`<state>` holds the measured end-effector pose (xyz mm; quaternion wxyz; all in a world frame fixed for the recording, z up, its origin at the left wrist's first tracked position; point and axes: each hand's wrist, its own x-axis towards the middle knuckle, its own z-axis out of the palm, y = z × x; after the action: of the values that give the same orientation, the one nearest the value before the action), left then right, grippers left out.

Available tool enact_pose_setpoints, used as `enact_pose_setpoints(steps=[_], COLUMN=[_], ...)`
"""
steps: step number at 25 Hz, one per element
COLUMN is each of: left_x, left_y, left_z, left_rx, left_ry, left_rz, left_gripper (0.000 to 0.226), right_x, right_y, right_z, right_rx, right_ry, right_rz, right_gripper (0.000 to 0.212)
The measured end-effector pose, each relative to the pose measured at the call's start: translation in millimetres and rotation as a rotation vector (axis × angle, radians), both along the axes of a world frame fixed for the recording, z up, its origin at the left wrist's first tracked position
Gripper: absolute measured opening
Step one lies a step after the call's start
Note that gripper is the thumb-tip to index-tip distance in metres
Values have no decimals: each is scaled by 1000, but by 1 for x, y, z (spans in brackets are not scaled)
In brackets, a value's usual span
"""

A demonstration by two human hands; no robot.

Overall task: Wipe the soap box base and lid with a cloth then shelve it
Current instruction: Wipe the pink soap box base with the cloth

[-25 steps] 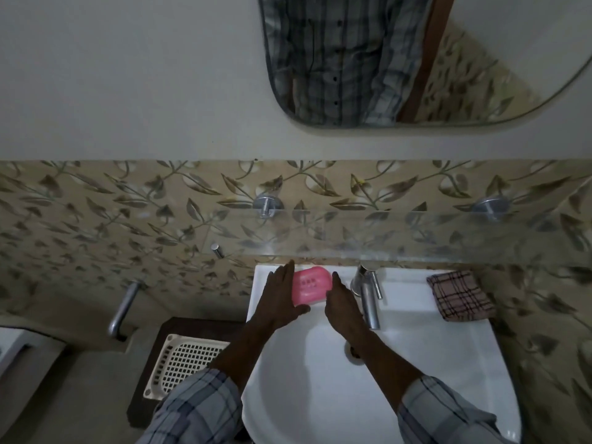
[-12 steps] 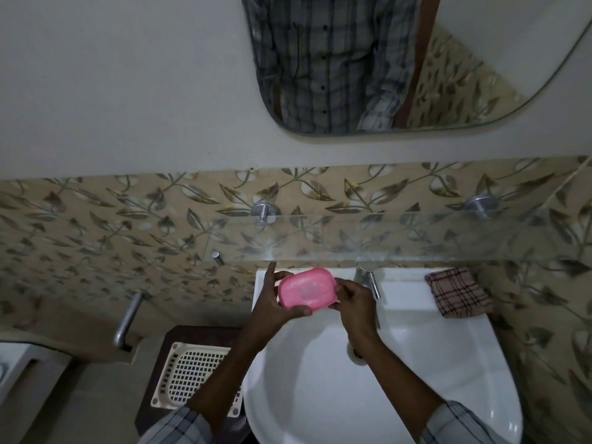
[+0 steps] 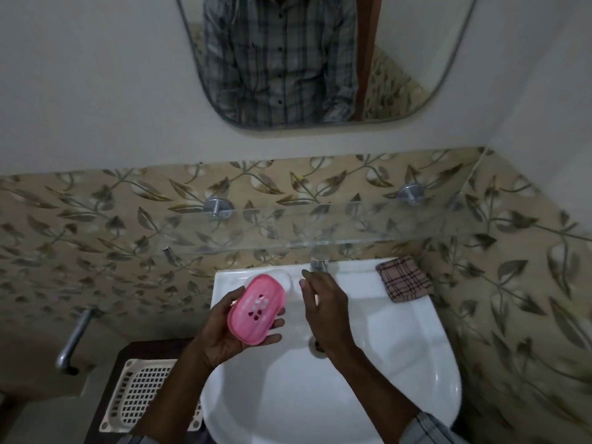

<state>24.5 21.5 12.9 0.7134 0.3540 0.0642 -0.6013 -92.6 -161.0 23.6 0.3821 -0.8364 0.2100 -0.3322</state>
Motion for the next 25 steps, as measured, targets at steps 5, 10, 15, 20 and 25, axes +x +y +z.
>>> enact_pose_setpoints(steps=[5,10,15,20,25], left_x=[-12,-26,-28,-33,-32], left_y=[8,10,-1,-17,-40], left_z=[-18,-27,-16,3,23], left_rx=[73,91,165,194,259], left_ry=[6,84,61,34,-92], left_rz=[28,89,163,88,-55], left_gripper=[71,70,68,70,59], right_x=[-51,-71,-58,-74,-59], right_y=[-113,-199,-205,-125,-18], right_z=[-40,-95,-74,-54,0], right_rx=[-221,-542,-238,1075,384], right_ry=[446,838,504,-150,-68], right_rz=[-208,19,12,-84,160], right_gripper=[58,93,32,33,24])
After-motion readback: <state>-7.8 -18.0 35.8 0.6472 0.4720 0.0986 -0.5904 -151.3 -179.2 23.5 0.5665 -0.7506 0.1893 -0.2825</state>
